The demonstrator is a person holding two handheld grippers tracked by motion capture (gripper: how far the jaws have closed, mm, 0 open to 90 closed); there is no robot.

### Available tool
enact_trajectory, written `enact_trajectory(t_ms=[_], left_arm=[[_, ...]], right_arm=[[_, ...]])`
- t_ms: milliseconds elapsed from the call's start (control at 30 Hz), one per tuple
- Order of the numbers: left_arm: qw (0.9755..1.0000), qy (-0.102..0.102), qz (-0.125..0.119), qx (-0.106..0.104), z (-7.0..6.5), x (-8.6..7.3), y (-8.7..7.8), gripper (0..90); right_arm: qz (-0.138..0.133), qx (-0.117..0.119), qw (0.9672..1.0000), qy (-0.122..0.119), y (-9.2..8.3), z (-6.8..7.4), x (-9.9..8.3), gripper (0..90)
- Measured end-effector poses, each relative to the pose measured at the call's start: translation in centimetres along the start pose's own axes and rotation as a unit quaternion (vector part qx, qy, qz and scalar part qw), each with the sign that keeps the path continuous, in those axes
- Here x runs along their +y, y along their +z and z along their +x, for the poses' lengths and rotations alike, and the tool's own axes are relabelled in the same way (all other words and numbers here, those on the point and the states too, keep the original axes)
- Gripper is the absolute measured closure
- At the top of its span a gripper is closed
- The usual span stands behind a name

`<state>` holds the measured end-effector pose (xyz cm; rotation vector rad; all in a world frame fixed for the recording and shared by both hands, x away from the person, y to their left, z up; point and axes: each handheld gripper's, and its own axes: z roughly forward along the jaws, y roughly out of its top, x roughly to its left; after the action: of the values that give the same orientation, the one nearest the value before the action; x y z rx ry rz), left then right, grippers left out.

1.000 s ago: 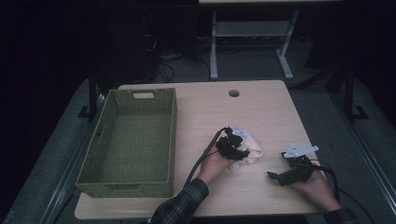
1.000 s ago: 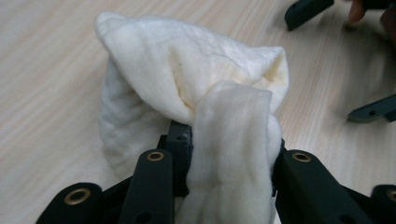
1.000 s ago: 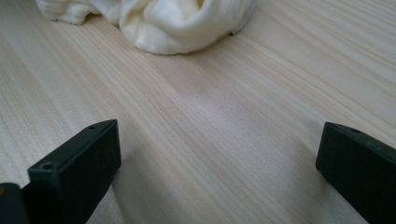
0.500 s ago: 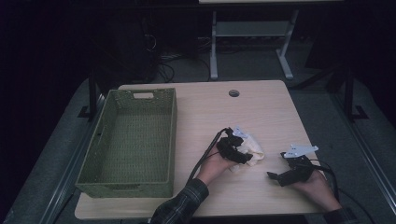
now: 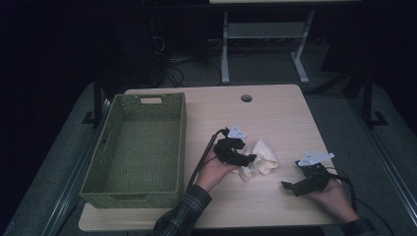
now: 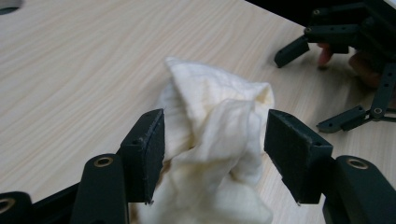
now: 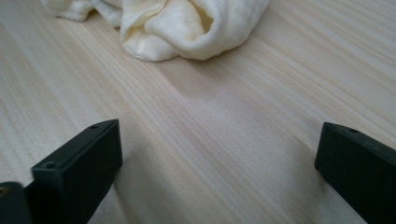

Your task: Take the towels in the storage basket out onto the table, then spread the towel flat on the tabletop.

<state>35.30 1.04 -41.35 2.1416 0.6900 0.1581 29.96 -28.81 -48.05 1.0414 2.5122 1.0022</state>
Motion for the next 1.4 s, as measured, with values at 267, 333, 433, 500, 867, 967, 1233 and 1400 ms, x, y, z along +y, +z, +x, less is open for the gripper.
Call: enact_trajectory(t_ms=[267, 333, 433, 500, 867, 967, 1233, 1400], left_arm=[[0.9997, -0.015, 0.01, 0.018, 0.3, -1.9, -1.2, 38.3], [0.9995, -0.019, 0.018, 0.016, 0.2, -2.4, -1.2, 38.7], [0.9994, -0.017, 0.026, 0.014, -0.1, -3.1, -1.1, 38.9], [0.9993, -0.017, 0.031, 0.01, -0.3, -3.5, -1.1, 38.9], [0.999, -0.017, 0.037, 0.021, -0.7, -4.2, -1.2, 38.9], [0.9988, -0.017, 0.041, 0.02, -0.9, -4.2, -1.0, 38.9], [0.9985, -0.015, 0.046, 0.025, -0.7, -4.5, -1.0, 38.9], [0.9984, -0.013, 0.05, 0.024, -0.8, -4.6, -1.0, 38.8]], right_arm=[[-0.027, 0.011, 0.9995, -0.012, -0.9, 0.0, 1.1, 15.7], [-0.041, 0.019, 0.999, -0.005, -1.1, -0.3, 1.5, 18.7], [-0.062, 0.04, 0.9973, 0.0, -1.5, -0.7, 2.0, 23.4], [-0.065, 0.044, 0.9969, 0.0, -1.6, -0.9, 2.4, 26.3], [-0.082, 0.068, 0.9934, -0.043, -1.4, 0.0, 6.2, 37.6], [-0.083, 0.075, 0.9919, -0.06, -1.2, 0.8, 7.4, 40.8], [-0.085, 0.102, 0.987, -0.09, 0.6, 2.8, 10.4, 48.8], [-0.082, 0.111, 0.9857, -0.096, 1.9, 3.2, 11.6, 53.6]])
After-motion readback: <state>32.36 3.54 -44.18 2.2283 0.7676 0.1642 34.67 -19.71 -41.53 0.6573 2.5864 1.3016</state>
